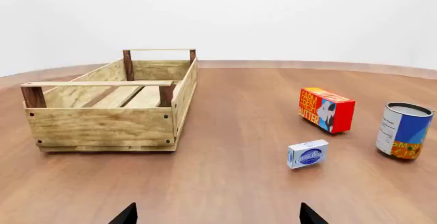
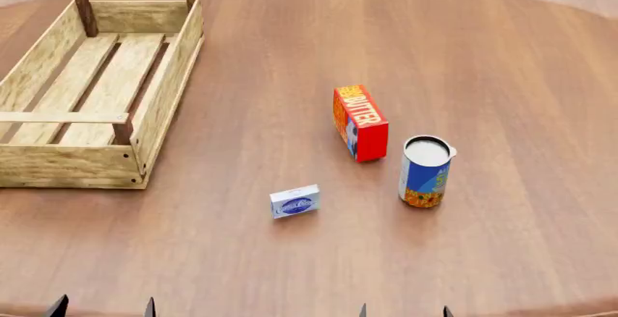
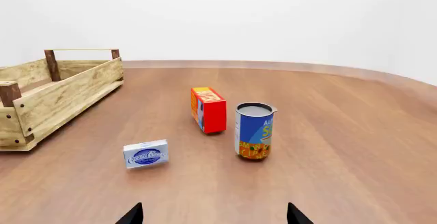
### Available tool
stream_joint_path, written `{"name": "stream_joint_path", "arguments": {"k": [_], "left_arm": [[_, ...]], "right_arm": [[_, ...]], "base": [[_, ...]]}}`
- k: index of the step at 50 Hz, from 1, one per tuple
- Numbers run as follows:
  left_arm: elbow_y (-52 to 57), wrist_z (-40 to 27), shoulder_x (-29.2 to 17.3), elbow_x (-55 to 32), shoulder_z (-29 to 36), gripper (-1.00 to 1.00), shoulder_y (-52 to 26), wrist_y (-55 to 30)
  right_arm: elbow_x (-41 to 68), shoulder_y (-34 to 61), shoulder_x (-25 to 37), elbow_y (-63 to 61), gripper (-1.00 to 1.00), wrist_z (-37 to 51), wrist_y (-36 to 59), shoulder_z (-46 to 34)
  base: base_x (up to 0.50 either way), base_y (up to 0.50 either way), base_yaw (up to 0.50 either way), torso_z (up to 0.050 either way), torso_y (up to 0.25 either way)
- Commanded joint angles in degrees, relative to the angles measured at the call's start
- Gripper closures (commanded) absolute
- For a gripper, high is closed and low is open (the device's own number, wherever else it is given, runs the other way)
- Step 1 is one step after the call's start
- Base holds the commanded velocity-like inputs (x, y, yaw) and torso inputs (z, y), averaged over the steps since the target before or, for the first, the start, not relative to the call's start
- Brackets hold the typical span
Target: Pick up the cream cheese and put it in the tray.
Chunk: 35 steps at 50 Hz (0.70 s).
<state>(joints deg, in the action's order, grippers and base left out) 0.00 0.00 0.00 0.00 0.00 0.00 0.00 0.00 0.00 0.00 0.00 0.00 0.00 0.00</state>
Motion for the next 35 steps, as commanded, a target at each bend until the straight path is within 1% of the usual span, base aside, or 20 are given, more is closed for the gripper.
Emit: {"name": "stream_joint_path", "arguments": {"k": [1,4,11,15,17,20,26,31,35], "left_arm": [[0.0,-0.64,-0.57,-0.56,0.64,-1.0,0.0,0.0],[-0.89,-1.25,-1.17,-0.58,1.89,-1.0,0.09,0.66],[5.17,-4.36,-2.45,1.59,4.29,-1.0,2.33,1.74],[15.29,-5.97,-3.03,3.49,5.52,-1.0,6.49,2.71],[18.23,-6.6,-3.32,4.19,5.91,-1.0,7.64,2.93],[24.47,-7.31,-3.79,3.74,6.08,-1.0,10.86,6.26],[32.14,-10.25,-4.47,8.49,6.9,-1.0,15.46,10.95],[35.73,-12.2,-4.78,12.01,8.07,-1.0,18.42,14.91],[39.18,-12.89,-5.02,13.79,8.82,-1.0,20.71,15.73]], "right_arm": [[0.54,0.0,0.54,0.0,-1.0,0.72,0.0,-0.72],[0.91,-0.13,1.17,-0.56,-1.0,1.63,0.34,-1.47],[0.24,-1.95,2.4,-7.04,-1.0,3.63,2.13,-3.97],[-1.12,-4.12,2.98,-13.7,-1.0,5.09,2.16,-5.12],[-1.7,-4.68,3.28,-15.79,-1.0,5.7,2.64,-5.52],[-3.06,-6.11,3.21,-20.34,-1.0,7.94,2.31,-5.39],[-6.17,-8.7,4.15,-27.37,-1.0,9.77,0.91,-7.06],[-8.37,-10.7,4.37,-32.81,-1.0,11.52,-0.06,-7.91],[-10.03,-12.67,4.78,-37.51,-1.0,12.6,-1.22,-8.52]], "base": [[0.0,0.0,0.0,0.0,0.0],[0.0,0.0,0.0,0.0,0.0],[0.0,0.0,0.0,0.0,0.0],[0.0,0.0,0.0,0.0,0.0],[0.0,0.0,0.0,0.0,0.0],[0.0,0.0,0.0,0.0,0.0],[0.0,0.0,0.0,0.0,0.0],[0.0,0.0,0.0,0.0,0.0],[0.0,0.0,0.0,0.0,0.0]]}}
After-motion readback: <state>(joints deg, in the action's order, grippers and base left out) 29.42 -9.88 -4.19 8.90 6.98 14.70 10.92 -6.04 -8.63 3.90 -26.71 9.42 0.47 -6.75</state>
